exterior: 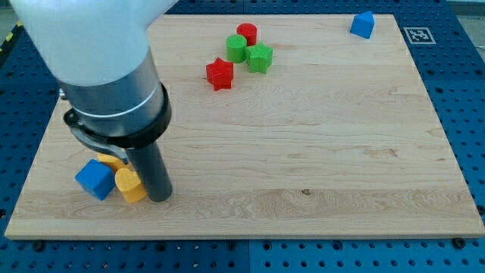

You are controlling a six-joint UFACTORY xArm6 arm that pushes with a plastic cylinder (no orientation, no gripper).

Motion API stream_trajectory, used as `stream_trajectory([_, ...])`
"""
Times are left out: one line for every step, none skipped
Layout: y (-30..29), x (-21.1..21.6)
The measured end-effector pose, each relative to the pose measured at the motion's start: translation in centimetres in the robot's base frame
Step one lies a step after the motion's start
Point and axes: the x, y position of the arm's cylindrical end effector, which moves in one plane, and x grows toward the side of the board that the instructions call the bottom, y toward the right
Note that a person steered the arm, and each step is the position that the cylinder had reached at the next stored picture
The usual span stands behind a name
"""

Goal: Push the red star top right to the yellow heart

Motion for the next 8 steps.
stream_trajectory([7.7,1.1])
stream_trajectory([9.5,0.7])
stream_trajectory([12.1,-1.2])
stream_trajectory([13.8,-5.0])
stream_trajectory([13.8,-9.8])
stream_trajectory([13.8,-10.3])
stream_trajectory([13.8,-10.3])
stream_trajectory([14.8,-11.2])
